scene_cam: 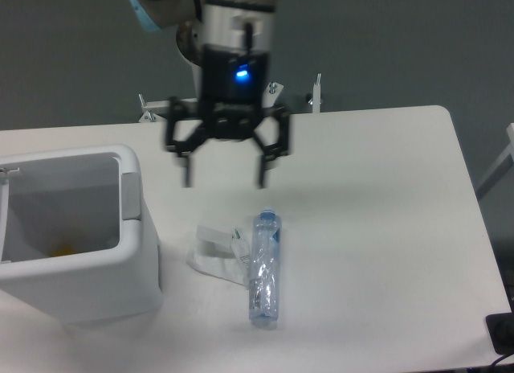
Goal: Open the trash can
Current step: 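Lift the gripper up to flip the lid open, then withdraw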
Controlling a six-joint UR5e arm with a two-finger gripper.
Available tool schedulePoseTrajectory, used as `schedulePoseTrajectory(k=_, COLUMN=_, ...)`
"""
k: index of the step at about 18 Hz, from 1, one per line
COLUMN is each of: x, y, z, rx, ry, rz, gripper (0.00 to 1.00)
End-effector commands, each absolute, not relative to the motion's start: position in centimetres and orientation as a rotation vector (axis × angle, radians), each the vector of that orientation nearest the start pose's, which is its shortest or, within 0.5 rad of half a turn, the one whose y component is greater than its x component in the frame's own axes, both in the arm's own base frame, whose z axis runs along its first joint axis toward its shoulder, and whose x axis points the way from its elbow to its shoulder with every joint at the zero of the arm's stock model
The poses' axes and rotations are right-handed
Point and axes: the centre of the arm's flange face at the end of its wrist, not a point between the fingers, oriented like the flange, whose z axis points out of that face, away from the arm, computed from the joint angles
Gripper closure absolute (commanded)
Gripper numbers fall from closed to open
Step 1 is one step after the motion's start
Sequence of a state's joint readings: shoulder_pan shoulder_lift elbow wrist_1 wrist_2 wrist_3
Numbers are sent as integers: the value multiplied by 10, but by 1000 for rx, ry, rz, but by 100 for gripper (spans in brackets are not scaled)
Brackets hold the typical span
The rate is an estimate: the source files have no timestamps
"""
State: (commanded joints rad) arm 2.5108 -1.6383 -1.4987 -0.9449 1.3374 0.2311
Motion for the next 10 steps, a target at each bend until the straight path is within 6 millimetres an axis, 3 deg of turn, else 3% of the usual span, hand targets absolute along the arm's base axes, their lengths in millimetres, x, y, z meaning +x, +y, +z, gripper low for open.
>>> schedulePoseTrajectory(k=5, x=-415, y=398, z=548, rx=-2599, ry=-632, rz=431, gripper=0)
schedulePoseTrajectory(k=10, x=-411, y=369, z=528, rx=-2907, ry=-370, rz=419, gripper=0)
